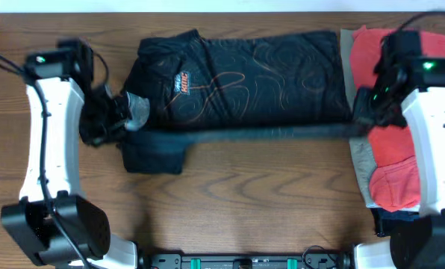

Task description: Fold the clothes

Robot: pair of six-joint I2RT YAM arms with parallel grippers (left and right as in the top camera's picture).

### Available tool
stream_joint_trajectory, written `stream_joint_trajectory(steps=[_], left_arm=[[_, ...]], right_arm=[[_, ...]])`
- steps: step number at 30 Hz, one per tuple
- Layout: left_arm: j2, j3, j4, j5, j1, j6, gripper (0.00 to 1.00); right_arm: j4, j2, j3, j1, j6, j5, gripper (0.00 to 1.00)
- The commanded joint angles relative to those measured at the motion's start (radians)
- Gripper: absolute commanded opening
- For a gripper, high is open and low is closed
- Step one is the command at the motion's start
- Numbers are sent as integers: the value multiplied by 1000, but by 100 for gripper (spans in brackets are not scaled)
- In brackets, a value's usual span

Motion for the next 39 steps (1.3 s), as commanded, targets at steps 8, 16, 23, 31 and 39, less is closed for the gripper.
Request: stream_joint_trajectory(steps=[8, 16, 23, 31, 39], left_arm=[[-136, -364, 69, -82, 61, 21, 6], [-372, -412, 41, -84, 194, 9, 6], [-479, -412, 39, -84, 203, 7, 6], [-441, -412, 269, -76, 203, -90, 6], [-313, -412, 497, -72, 201, -135, 6]], right_arm=[[76, -20, -433, -18, 68, -159, 1], [93, -168, -563, -18, 106, -161, 1], [148, -337, -567, -17, 142, -161, 1], [440, -331, -567, 4, 107, -165, 1], [682, -213, -567, 33, 107, -165, 1]])
